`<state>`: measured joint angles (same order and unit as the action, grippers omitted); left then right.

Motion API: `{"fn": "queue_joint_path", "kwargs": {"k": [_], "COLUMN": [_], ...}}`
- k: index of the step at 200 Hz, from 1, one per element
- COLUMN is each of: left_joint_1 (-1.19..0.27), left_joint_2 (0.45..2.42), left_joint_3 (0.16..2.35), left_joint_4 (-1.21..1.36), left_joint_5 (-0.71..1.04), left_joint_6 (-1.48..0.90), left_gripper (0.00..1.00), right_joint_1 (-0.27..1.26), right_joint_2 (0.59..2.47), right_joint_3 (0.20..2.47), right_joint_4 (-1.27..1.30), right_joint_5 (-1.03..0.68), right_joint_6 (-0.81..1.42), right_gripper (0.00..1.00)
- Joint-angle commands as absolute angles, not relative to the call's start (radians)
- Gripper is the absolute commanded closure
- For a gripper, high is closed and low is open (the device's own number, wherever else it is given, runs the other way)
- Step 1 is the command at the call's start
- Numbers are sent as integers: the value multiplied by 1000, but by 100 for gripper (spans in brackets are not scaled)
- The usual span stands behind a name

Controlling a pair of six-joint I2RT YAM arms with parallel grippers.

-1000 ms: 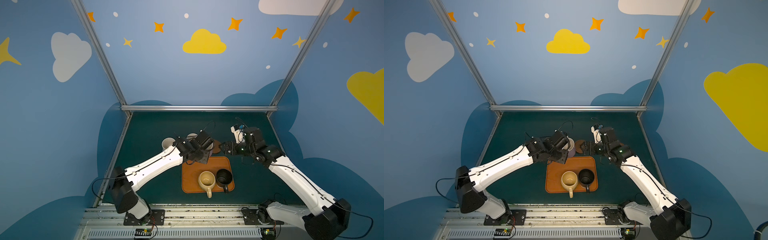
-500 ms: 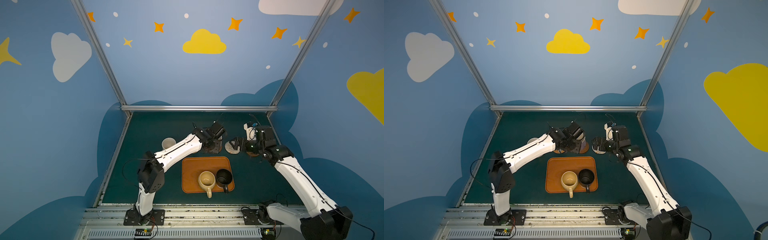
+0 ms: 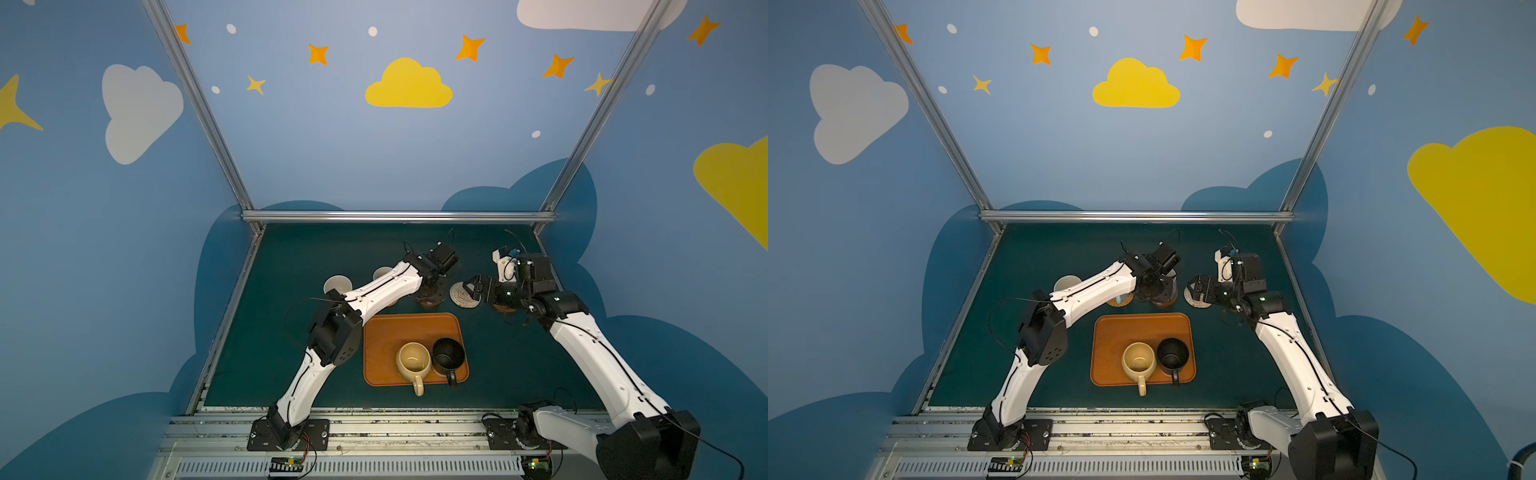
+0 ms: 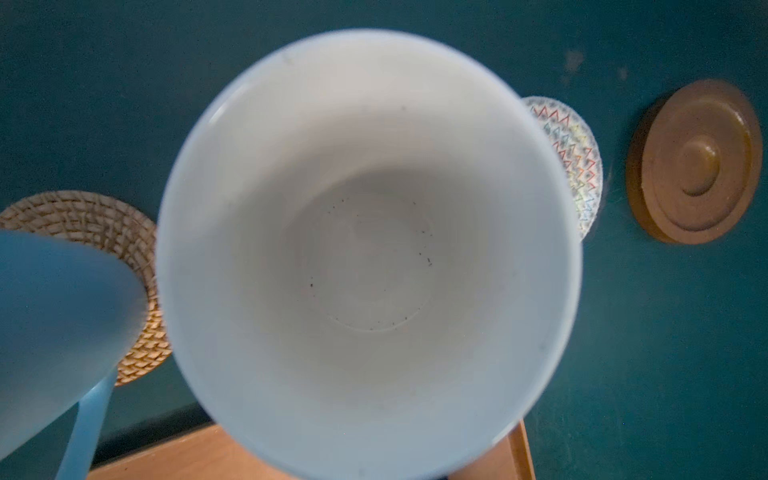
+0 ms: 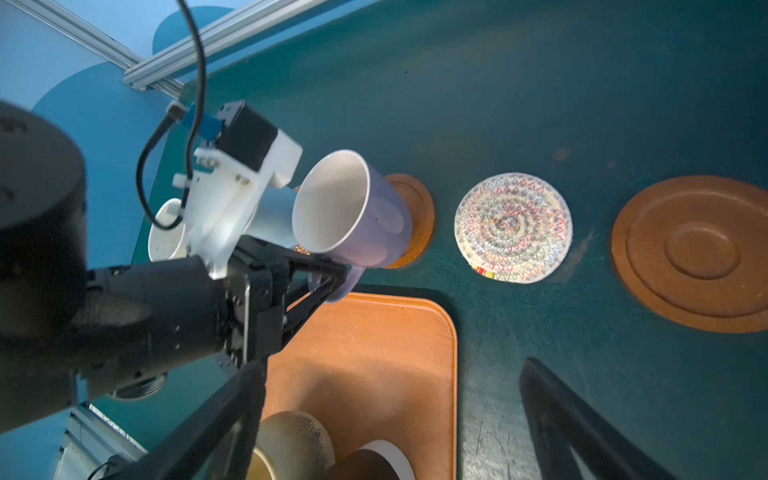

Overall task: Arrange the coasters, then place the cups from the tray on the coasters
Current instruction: 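Lower lavender mug onto brown wooden coaster with left gripper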

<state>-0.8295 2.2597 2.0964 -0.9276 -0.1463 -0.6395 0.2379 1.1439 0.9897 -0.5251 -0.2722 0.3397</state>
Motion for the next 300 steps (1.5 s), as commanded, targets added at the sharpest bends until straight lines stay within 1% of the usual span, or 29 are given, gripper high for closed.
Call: {"fn": "queue_joint_path", "kwargs": {"k": [1,45,82,140,200,270,290,300], "left_joint_1": [-828,-840,-841,-846,-852,-862,-864,-862], "left_joint_2": [2274,2311,2332,2337,2357,2371,2386,2391], "left_joint_3": [2179,2198,2199,2203,2203,2202,2230,2241], "left_joint_4": [-934,-937,-939,-956,-951,-965,-996,-1007], "left_joint_5": [-179,-246,-243,-291,-256,-260,-274,-280], "left_joint_6": [-677,-677,-688,-669,-689,-704,-717,-724], "left_gripper": [97,97,97,97,97,96,93,89], "right_joint_1": [233,232,230,229,227,225,224,224], "right_joint_2": [1137,1134,1134,1133,1121,1115,1111,1111], "right_joint_3": [968,968,976,945,945,937,937,936], "right_joint_4": [-513,-517,-525,-521,-527,-528,-529,-529], "right_joint_5": [-293,-301,-305,-313,-304,-299,-298,-297], "right_joint_6": [342,341,338,333,324,318,318,318], "right_gripper": [5,5,5,5,5,5,5,5]}}
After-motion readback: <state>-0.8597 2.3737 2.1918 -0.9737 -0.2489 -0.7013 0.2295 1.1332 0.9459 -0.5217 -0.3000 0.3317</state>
